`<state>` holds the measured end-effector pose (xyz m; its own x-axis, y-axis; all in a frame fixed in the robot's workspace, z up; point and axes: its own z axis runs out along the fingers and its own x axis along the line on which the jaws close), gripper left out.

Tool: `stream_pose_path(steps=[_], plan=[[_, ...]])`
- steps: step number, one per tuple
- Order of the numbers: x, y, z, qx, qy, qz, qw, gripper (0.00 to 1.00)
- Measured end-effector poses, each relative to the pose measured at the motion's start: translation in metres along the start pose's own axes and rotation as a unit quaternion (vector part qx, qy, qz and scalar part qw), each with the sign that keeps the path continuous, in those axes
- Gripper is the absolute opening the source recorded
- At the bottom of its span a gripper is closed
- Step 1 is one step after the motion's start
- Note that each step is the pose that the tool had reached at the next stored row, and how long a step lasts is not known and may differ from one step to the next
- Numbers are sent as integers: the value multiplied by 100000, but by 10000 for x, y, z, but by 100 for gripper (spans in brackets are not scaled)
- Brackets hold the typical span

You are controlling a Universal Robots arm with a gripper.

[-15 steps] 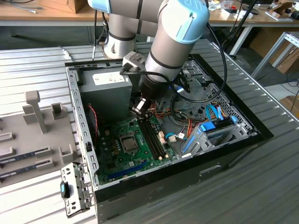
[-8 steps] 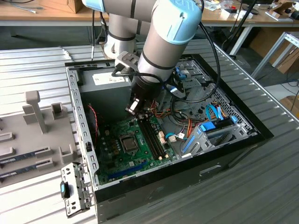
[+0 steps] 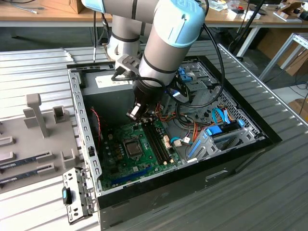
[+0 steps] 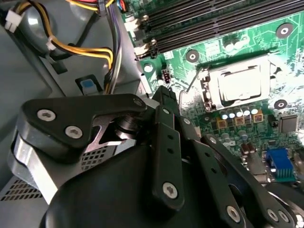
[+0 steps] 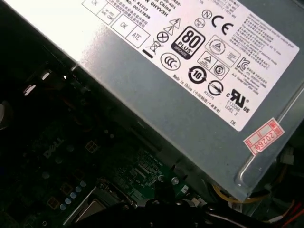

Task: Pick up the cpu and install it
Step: 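Install the first cpu locking lever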

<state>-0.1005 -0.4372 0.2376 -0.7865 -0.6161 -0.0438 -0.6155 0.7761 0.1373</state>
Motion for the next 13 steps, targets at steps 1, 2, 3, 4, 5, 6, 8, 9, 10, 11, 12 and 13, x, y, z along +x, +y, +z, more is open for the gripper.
stream_pose_path(steps=[1, 2, 3, 4, 5, 6, 8, 9, 10, 11, 12, 13], plan=[[8, -10, -2, 0, 4, -10, 100000, 11], [17, -21, -4, -1, 2, -19, 100000, 11], [25, -31, -5, -3, 2, -27, 100000, 11], [32, -41, -7, 0, 11, -36, 100000, 11], [40, -51, -9, -3, 7, -54, 100000, 11], [46, -59, -10, -4, 10, -80, 100000, 11], [52, -63, -27, 0, 18, -72, 100000, 11], [52, -63, -42, -3, 2, -81, 100000, 11], [51, -60, -63, -4, 6, -79, 100000, 11], [50, -57, -80, -3, 9, -80, 100000, 11], [50, -56, -92, -6, 5, -78, 100000, 11], [51, -57, -98, -6, 7, -80, 100000, 11]])
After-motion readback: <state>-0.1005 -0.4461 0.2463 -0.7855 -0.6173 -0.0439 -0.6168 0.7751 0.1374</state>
